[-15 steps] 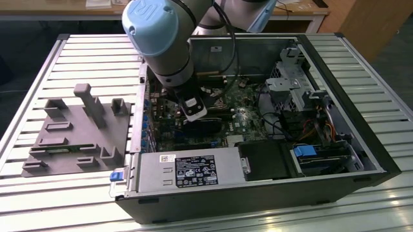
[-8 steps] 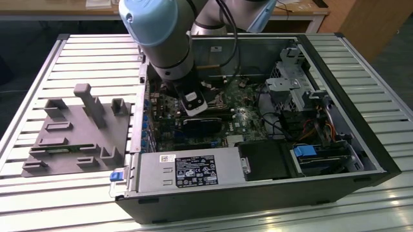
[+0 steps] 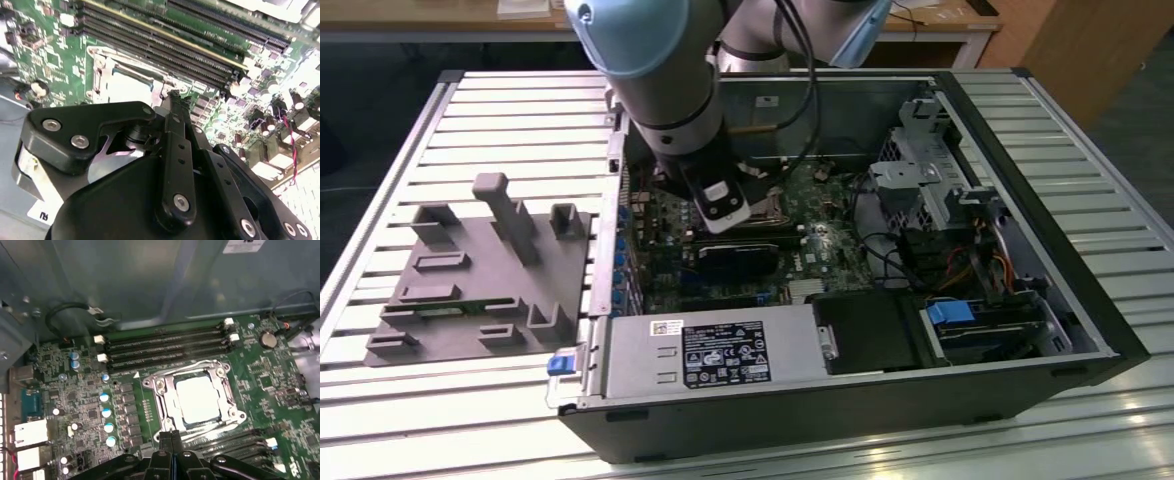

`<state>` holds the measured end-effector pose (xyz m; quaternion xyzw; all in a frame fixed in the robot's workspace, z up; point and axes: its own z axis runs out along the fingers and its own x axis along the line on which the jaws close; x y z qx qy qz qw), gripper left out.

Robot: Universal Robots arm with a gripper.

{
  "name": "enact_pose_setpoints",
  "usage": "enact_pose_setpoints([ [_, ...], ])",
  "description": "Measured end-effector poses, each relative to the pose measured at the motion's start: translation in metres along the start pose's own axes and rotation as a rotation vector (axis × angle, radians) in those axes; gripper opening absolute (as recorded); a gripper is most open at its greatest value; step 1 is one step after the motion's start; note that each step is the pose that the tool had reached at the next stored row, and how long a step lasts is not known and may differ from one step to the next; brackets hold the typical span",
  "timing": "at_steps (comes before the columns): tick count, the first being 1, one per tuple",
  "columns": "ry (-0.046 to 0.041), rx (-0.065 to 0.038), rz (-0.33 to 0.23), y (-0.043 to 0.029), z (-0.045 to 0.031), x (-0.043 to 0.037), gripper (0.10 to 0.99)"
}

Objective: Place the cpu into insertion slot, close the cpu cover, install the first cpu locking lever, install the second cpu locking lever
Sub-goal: 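Install the second cpu locking lever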

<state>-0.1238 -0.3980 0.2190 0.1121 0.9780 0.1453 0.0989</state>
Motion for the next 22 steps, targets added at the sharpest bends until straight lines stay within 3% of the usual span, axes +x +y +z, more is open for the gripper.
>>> enact_pose_setpoints([
  [11, -0.0246, 0.075, 0.023, 0.0032, 0.0028, -0.0110, 0.102],
  [18, -0.0234, 0.107, 0.023, 0.0080, 0.0054, -0.0165, 0.102],
  [22, -0.0199, 0.115, 0.023, 0.0137, 0.0077, -0.0193, 0.102],
])
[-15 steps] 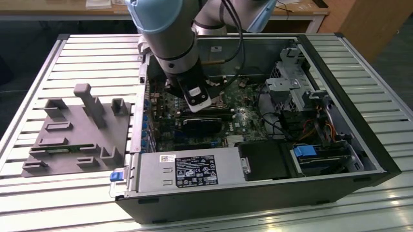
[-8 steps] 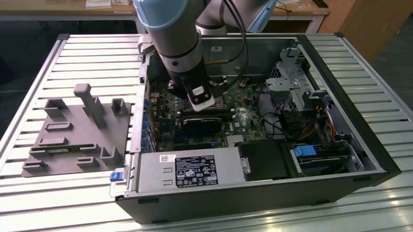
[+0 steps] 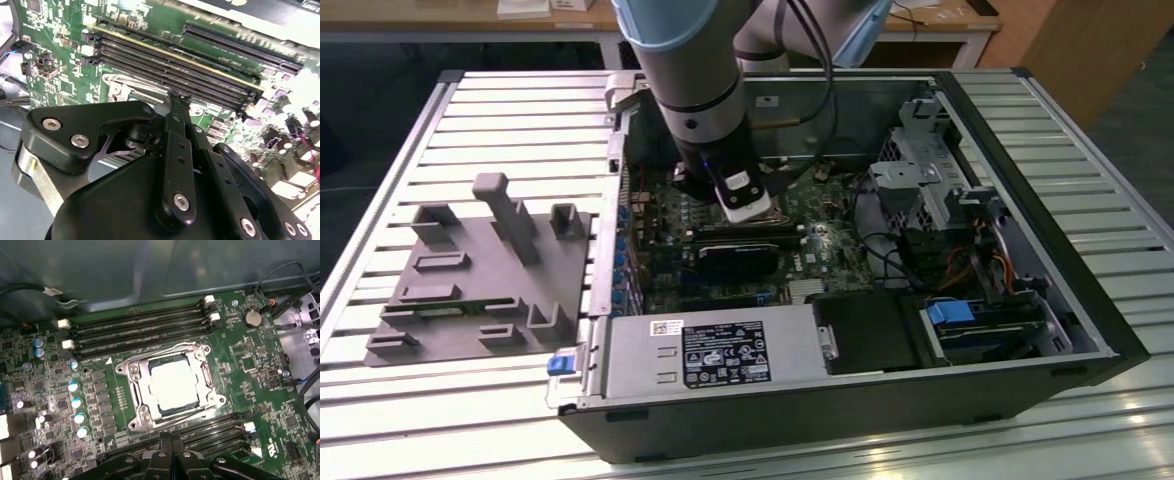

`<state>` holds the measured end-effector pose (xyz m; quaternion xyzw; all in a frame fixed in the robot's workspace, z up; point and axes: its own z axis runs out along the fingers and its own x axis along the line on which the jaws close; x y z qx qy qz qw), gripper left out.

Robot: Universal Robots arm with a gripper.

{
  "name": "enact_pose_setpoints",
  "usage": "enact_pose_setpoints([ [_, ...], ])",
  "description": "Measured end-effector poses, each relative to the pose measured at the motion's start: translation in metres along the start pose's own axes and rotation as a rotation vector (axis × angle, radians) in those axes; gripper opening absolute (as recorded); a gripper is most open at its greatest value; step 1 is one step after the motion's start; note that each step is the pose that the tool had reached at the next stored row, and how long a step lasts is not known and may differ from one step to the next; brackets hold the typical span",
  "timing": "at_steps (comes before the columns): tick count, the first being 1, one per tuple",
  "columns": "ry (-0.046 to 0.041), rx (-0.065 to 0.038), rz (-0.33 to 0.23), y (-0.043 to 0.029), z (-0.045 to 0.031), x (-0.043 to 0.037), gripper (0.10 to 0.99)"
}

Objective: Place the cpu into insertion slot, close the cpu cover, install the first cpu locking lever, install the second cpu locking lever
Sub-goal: 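Install the second cpu locking lever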

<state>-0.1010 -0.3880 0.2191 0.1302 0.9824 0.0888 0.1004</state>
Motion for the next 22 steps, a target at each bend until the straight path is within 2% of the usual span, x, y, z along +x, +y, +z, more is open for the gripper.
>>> enact_pose_setpoints([
  [13, 0.0125, 0.006, 0.002, 0.0185, 0.0056, -0.0101, 0.102],
  [22, 0.0137, 0.018, 0.000, 0.0336, 0.0083, -0.0078, 0.102],
])
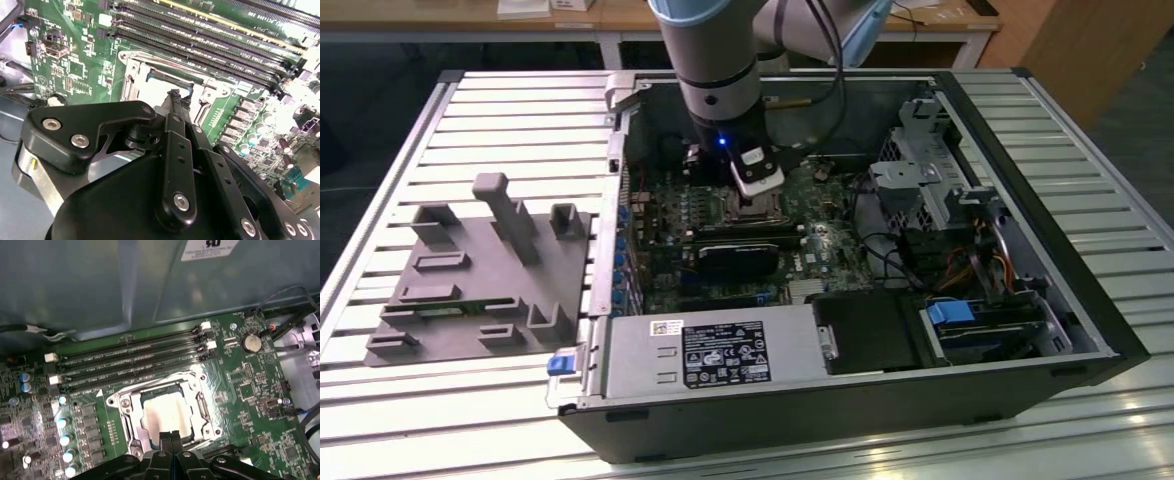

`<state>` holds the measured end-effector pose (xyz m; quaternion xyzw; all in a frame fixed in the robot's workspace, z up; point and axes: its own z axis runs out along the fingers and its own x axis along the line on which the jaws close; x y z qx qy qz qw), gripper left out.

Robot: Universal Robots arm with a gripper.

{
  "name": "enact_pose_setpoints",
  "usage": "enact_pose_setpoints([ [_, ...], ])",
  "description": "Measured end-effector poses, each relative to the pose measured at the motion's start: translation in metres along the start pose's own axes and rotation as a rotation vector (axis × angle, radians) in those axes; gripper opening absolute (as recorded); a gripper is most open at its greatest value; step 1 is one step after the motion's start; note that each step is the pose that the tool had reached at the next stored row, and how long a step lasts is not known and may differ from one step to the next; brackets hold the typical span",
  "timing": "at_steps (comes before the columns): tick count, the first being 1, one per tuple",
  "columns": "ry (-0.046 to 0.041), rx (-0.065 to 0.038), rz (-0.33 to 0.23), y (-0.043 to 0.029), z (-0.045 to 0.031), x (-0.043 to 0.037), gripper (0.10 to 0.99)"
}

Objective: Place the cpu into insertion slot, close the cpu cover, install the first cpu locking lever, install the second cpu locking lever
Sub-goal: 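Install the second cpu locking lever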

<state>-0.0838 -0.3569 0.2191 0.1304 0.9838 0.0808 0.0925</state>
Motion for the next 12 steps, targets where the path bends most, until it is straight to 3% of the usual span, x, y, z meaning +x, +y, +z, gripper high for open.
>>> enact_pose_setpoints([
  [5, 0.0018, 0.000, 0.000, 0.0002, 0.0001, 0.0001, 0.102],
  [6, 0.0145, 0.004, 0.002, 0.0002, 0.0002, 0.0000, 0.102],
  [12, 0.1184, 0.034, 0.017, 0.0006, 0.0015, -0.0022, 0.102],
])
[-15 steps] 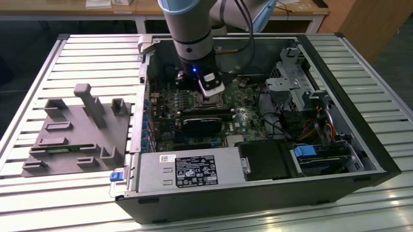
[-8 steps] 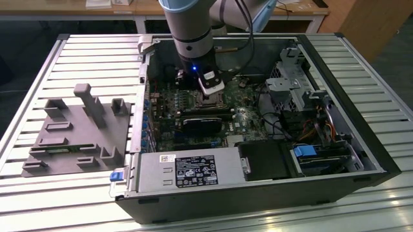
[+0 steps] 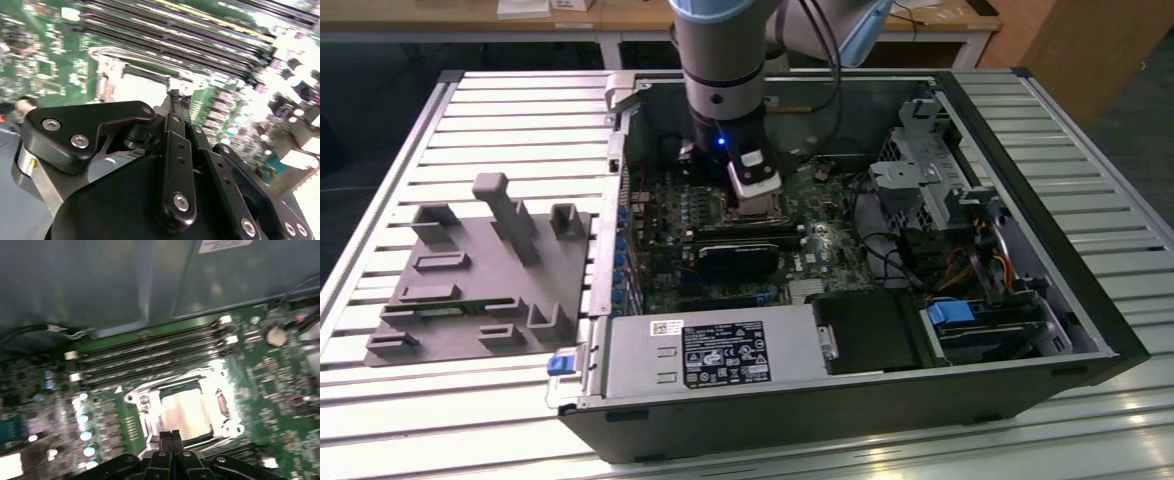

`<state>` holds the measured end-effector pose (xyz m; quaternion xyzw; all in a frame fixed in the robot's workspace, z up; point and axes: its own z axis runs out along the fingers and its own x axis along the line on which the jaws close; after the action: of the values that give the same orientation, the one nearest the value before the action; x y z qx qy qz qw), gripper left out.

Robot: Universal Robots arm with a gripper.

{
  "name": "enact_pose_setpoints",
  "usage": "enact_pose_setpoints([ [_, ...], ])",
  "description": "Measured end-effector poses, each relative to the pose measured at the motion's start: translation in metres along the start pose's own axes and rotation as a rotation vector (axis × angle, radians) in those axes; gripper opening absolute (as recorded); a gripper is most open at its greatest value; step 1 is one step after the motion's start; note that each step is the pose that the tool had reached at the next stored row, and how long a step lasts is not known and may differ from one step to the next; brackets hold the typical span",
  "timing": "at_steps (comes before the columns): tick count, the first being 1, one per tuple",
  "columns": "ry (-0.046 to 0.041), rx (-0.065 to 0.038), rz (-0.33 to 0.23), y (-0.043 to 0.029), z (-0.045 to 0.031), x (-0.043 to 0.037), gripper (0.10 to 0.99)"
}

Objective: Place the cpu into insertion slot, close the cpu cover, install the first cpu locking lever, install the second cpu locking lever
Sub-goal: 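Install the second cpu locking lever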

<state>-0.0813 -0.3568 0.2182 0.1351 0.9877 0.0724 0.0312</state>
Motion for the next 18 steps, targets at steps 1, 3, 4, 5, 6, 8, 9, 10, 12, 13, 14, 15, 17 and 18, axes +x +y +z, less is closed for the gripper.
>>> enact_pose_setpoints([
  [1, 0.0147, 0.004, 0.002, 0.0001, 0.0001, -0.0003, 0.102],
  [3, 0.0166, 0.005, 0.002, 0.0000, 0.0001, -0.0003, 0.102],
  [4, 0.0166, 0.005, 0.002, 0.0000, 0.0001, -0.0003, 0.102],
  [5, 0.0166, 0.005, 0.002, 0.0000, 0.0001, -0.0003, 0.102],
  [6, 0.0167, 0.005, 0.002, 0.0001, 0.0002, -0.0006, 0.102],
  [8, 0.0166, 0.005, 0.002, 0.0011, 0.0005, -0.0036, 0.102],
  [9, 0.0166, 0.005, 0.002, 0.0018, 0.0007, -0.0061, 0.102],
  [10, 0.0167, 0.005, 0.002, 0.0026, 0.0010, -0.0092, 0.102],
  [12, 0.0169, 0.005, 0.002, 0.0046, 0.0016, -0.0164, 0.102],
  [13, 0.0170, 0.005, 0.003, 0.0057, 0.0019, -0.0201, 0.102],
  [14, 0.0171, 0.005, 0.002, 0.0067, 0.0022, -0.0240, 0.102],
  [15, 0.0173, 0.005, 0.003, 0.0079, 0.0026, -0.0281, 0.102],
  [17, 0.0175, 0.005, 0.002, 0.0096, 0.0031, -0.0341, 0.102],
  [18, 0.0176, 0.005, 0.002, 0.0101, 0.0032, -0.0349, 0.102],
])
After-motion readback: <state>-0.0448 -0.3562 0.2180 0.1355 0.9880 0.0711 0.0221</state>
